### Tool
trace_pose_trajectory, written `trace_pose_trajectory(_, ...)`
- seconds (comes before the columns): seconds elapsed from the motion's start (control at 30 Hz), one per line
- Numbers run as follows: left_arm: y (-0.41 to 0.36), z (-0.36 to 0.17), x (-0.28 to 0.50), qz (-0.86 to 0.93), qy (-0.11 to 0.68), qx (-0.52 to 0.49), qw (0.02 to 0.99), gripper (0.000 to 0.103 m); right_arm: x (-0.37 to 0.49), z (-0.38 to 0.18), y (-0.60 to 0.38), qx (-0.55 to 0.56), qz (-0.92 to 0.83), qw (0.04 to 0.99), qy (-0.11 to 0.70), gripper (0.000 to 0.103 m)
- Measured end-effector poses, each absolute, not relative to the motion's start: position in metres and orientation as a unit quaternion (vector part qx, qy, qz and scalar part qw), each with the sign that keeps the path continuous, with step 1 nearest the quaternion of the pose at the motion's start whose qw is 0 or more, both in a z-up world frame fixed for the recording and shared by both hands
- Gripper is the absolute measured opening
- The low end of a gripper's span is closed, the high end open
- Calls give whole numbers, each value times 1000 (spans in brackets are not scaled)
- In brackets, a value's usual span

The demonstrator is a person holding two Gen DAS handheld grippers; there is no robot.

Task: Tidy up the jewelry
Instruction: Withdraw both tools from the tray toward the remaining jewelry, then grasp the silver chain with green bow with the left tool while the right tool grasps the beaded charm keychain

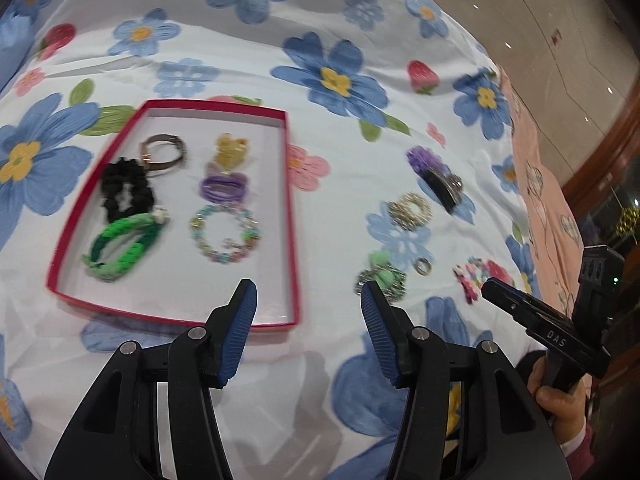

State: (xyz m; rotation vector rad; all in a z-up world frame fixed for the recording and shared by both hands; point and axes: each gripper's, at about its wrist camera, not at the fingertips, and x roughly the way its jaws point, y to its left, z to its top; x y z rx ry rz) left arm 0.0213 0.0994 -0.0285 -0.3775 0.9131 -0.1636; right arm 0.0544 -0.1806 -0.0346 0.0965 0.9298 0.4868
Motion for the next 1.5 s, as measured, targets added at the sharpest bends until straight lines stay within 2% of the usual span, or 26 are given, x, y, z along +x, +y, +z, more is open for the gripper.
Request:
trace_pose_trajectory(0.8, 16, -54, 52, -125, 490, -113, 855, 53, 56, -54, -272, 93, 145, 875, 453, 42)
trace_pose_trajectory(1.1, -3, -84, 81, -129, 523, -63, 840, 53, 71, -61, -283, 76, 118, 877, 460, 45)
trace_pose_trajectory(1.33, -6, -93, 92, -140, 518, -58, 842, 53, 95, -74, -295, 65, 77, 873, 477, 45)
trace_pose_trajectory(1.4, -7, -95, 93, -145, 514, -53, 844, 45, 103, -83, -297, 65, 69, 868, 487, 45)
trace_pose_trajectory(1.47, -7, -95, 94, -156, 511, -51, 844, 27, 108, -87, -295, 57, 64, 870, 486, 44)
trace_pose_trajectory(1.5, -7, -96, 94, -165, 511, -53, 842, 23, 109, -88, -294, 52, 61, 871, 485, 44)
